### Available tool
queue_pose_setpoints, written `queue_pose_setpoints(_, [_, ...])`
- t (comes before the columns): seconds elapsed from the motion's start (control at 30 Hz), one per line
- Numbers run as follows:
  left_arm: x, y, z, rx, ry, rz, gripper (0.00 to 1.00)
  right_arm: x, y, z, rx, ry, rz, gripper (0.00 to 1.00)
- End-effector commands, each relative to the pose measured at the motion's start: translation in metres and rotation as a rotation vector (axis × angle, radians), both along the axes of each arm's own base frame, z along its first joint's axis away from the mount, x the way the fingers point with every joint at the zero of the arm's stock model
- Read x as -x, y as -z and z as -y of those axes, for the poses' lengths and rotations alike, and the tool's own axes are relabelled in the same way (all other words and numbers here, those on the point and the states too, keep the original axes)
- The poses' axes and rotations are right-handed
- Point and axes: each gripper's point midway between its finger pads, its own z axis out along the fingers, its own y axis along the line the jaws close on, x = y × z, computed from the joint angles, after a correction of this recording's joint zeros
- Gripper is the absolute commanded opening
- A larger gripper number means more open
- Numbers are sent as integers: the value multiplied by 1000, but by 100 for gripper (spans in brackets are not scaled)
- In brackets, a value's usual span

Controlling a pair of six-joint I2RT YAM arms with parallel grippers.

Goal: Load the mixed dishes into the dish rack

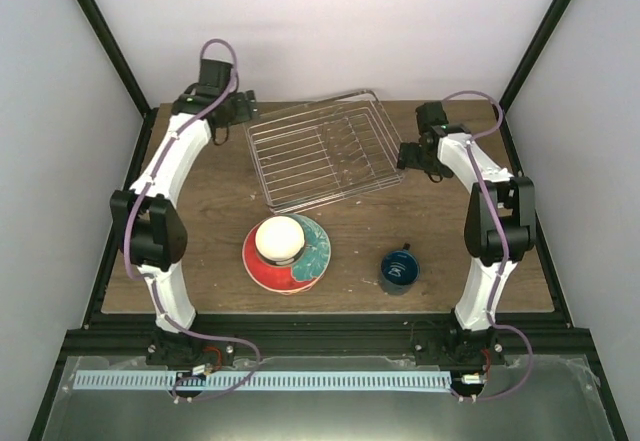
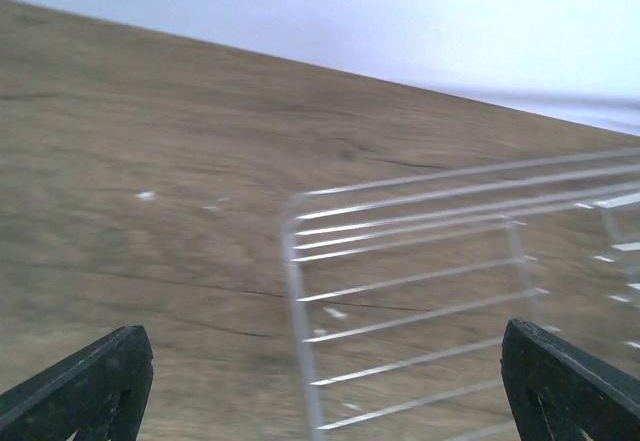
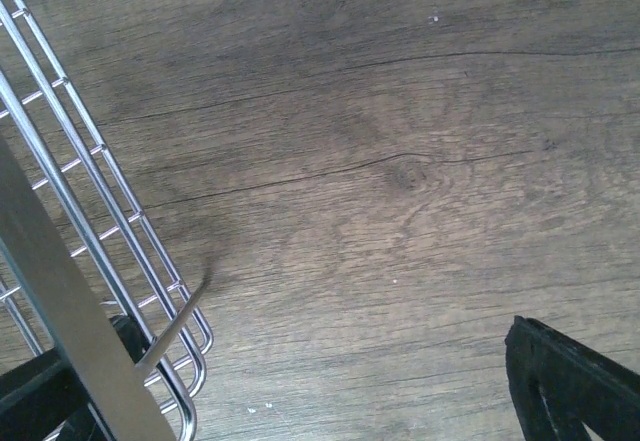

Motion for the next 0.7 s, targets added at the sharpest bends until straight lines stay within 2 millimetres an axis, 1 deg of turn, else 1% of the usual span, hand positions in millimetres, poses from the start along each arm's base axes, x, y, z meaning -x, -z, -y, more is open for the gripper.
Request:
queue_pose_setpoints(0.0, [8, 10, -49, -47, -84, -38, 97, 24, 11, 31, 63, 80, -73, 100])
queue_pose_setpoints(0.03, [9, 17, -57, -59, -97, -52, 97, 28, 12, 35, 70, 91, -84, 100])
queue_pose_setpoints(0.1, [9, 20, -69, -76, -114, -57, 96, 40, 15, 43, 85, 120, -113, 100])
queue_pose_setpoints(0.2, [7, 25, -76, -62, -119, -66, 96, 58, 16, 58, 94, 174, -137, 100])
queue_pose_setpoints(0.3, [3, 29, -76, -58, -113, -72, 96, 72, 15, 72, 92, 219, -145, 100])
queue_pose_setpoints(0.47, [-3, 41, -74, -47, -109, -96, 96, 94, 13, 95, 117, 277, -168, 100])
queue_pose_setpoints(0.53, [-4, 46, -73, -40, -110, -104, 96, 107, 18, 106, 114, 292, -192, 100])
queue_pose_setpoints(0.63, [-4, 50, -71, -24, -111, -109, 95, 126, 17, 122, 91, 330, -201, 100])
queue_pose_setpoints(0.67, [-4, 52, -70, -21, -111, -111, 95, 132, 17, 124, 83, 337, -202, 100])
